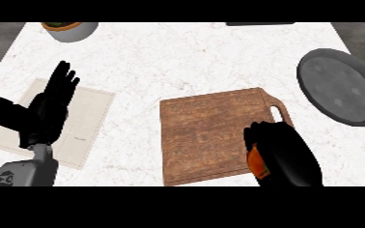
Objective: Pick the tomato from the cutting board and place it in the pan
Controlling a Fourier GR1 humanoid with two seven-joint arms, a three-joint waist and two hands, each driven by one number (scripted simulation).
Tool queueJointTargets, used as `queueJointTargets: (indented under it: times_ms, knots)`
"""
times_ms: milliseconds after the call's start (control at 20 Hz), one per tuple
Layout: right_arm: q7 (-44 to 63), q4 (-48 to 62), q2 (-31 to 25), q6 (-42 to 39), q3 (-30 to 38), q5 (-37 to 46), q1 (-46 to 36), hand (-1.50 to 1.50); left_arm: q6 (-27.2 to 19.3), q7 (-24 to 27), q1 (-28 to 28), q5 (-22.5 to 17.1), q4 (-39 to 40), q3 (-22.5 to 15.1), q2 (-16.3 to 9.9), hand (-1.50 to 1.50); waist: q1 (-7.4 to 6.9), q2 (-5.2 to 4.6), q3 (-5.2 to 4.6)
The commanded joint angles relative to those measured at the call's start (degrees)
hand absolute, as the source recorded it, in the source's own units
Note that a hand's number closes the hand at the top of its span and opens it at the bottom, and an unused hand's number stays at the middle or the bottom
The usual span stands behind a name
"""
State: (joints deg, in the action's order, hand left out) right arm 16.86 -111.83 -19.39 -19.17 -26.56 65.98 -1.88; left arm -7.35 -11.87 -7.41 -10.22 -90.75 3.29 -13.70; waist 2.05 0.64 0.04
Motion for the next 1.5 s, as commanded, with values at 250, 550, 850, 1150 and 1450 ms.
queueJointTargets:
  times_ms: [250,550,850,1150,1450]
  knots:
    - [-10.9,-29.0,-14.2,-1.5,21.1,-14.5,6.4,1.50,1.0,1.1,2.5,-0.3,-1.9,-0.5,0.8,0.00,-0.28,-0.15,-0.04]
    - [-16.5,-25.9,-13.1,-5.6,37.6,-25.8,7.3,1.50,-1.4,-0.7,-1.6,3.1,0.5,-1.9,1.7,0.00,-0.64,-0.50,-0.01]
    - [-13.8,-15.5,-10.2,-8.9,46.0,-30.1,-3.5,1.50,2.4,-3.5,-3.6,-0.6,-0.1,0.9,-1.0,0.00,-1.88,-0.63,-0.06]
    - [-25.4,8.9,-17.0,-3.9,55.2,-31.8,-10.5,1.50,1.4,0.5,-1.1,2.1,0.2,-1.9,2.4,0.00,-2.91,-0.94,0.00]
    - [-35.0,28.8,-19.5,3.0,54.4,-29.0,-16.9,1.50,2.2,-0.3,-5.5,1.1,3.0,1.0,1.2,0.00,-2.84,-1.02,0.00]
